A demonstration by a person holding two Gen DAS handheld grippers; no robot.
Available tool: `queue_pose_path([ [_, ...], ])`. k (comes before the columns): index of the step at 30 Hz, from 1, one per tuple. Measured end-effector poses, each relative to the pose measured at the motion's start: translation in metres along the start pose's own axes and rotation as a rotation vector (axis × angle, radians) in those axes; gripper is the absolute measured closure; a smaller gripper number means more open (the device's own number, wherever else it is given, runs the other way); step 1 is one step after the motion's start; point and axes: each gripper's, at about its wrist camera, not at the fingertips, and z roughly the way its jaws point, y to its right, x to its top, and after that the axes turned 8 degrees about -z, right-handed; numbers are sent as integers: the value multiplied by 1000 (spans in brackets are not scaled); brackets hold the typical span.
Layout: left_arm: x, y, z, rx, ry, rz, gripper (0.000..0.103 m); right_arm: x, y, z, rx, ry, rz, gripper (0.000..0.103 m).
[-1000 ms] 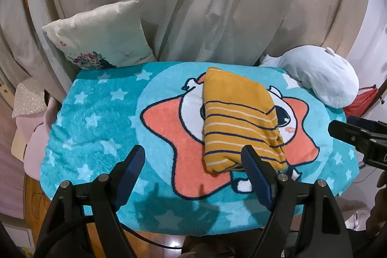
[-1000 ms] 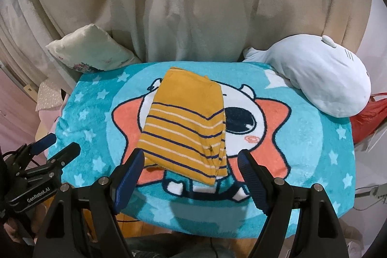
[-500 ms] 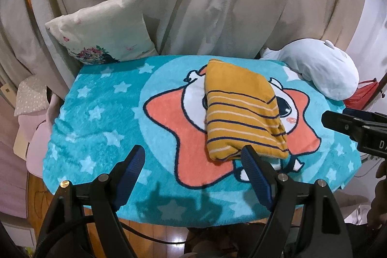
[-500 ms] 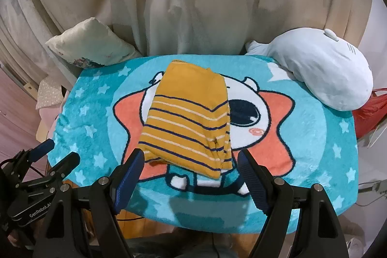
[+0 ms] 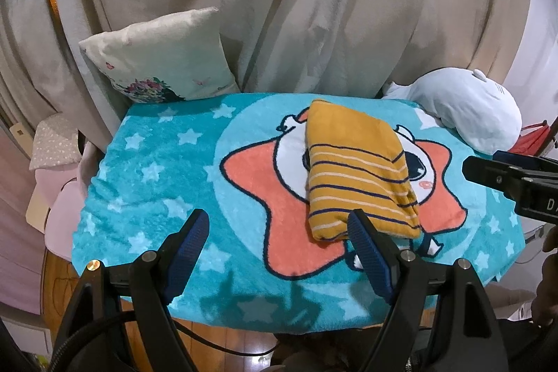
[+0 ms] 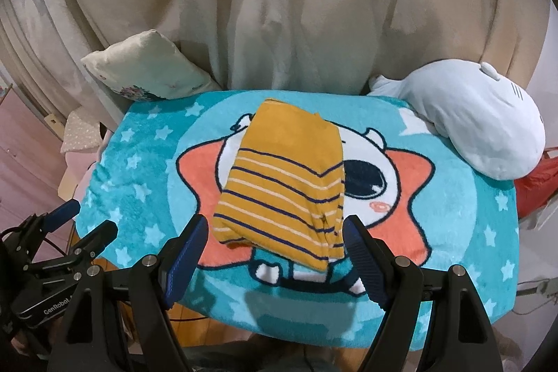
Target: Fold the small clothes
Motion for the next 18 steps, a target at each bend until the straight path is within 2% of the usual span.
queue_pose_path([
  [18,0,4,4,-8,-7,23,22,-5,6,-3,-14,-6,34,20],
])
